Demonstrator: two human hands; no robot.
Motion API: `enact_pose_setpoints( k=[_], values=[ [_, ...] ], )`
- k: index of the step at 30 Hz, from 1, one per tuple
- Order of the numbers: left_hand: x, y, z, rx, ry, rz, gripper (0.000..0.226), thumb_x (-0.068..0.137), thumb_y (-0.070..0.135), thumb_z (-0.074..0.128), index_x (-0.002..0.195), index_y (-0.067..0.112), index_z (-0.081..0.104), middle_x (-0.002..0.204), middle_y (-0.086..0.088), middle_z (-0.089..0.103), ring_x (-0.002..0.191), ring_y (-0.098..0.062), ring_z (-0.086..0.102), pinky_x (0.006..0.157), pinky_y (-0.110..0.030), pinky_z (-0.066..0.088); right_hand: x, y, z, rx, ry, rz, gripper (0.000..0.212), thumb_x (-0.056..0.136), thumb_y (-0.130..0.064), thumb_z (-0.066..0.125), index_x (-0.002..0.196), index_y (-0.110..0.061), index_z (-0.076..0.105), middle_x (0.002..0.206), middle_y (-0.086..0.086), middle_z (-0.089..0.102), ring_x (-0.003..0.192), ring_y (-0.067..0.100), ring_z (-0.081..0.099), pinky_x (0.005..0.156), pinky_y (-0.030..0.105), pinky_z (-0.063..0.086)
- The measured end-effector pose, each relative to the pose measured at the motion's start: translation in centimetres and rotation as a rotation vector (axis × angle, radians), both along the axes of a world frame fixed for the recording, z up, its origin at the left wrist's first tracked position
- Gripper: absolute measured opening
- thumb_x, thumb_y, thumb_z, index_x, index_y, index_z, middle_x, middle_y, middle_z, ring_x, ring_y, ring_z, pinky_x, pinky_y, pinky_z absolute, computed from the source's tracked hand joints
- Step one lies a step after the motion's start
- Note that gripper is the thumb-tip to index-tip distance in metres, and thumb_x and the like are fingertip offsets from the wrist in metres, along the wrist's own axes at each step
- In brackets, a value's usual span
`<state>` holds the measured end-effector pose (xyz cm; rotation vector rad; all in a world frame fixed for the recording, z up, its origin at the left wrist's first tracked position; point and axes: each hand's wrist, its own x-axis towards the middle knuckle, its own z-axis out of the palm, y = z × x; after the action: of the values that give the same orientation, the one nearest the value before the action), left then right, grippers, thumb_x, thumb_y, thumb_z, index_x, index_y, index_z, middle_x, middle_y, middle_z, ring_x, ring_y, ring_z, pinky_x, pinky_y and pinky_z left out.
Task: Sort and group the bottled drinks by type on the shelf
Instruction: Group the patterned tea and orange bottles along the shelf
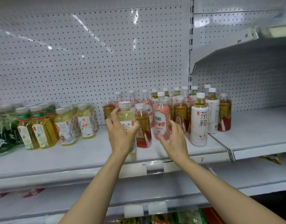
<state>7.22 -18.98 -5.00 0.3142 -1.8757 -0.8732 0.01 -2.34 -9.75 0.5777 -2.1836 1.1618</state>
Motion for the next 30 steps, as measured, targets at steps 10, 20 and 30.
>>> enact_pose_setpoints(
  k=[10, 20, 30],
  values=[
    [4.9, -13.6, -1.5, 0.034, -0.012, 0.099, 0.078, 0.076, 0.035, 0.079, 0.134, 0.016, 0.031, 0.142, -0.008, 0.038, 0.129, -0.024, 0.040, 0.093, -0.027, 0.033, -0.7, -9.2, 0.0, -0.193, -0.328, 0.102, 0.087, 0.070, -0.040, 0.082, 0.139, -0.016, 0.033, 0.133, 0.006, 0.049, 0.119, 0.025, 0.051, 0.098, 0.042, 0.045],
    [4.6, -21.0, -2.8, 0.103, 0.008, 0.130, 0.080, 0.075, 0.032, 0.082, 0.136, 0.013, 0.033, 0.136, -0.009, 0.039, 0.123, -0.023, 0.042, 0.094, -0.027, 0.036, -2.8, -12.6, 0.5, -0.215, -0.417, -0.071, 0.078, 0.064, -0.036, 0.087, 0.124, -0.010, 0.045, 0.115, 0.007, 0.059, 0.102, 0.026, 0.058, 0.080, 0.038, 0.046],
    [-2.8, -23.8, -3.5, 0.094, -0.041, 0.199, 0.084, 0.079, 0.034, 0.079, 0.142, 0.008, 0.030, 0.139, -0.015, 0.037, 0.128, -0.031, 0.034, 0.110, -0.044, 0.032, -4.9, -21.9, 0.5, -0.165, -0.468, 0.110, 0.075, 0.057, -0.035, 0.090, 0.118, -0.015, 0.051, 0.111, 0.002, 0.067, 0.098, 0.022, 0.064, 0.088, 0.040, 0.052]
  ],
)
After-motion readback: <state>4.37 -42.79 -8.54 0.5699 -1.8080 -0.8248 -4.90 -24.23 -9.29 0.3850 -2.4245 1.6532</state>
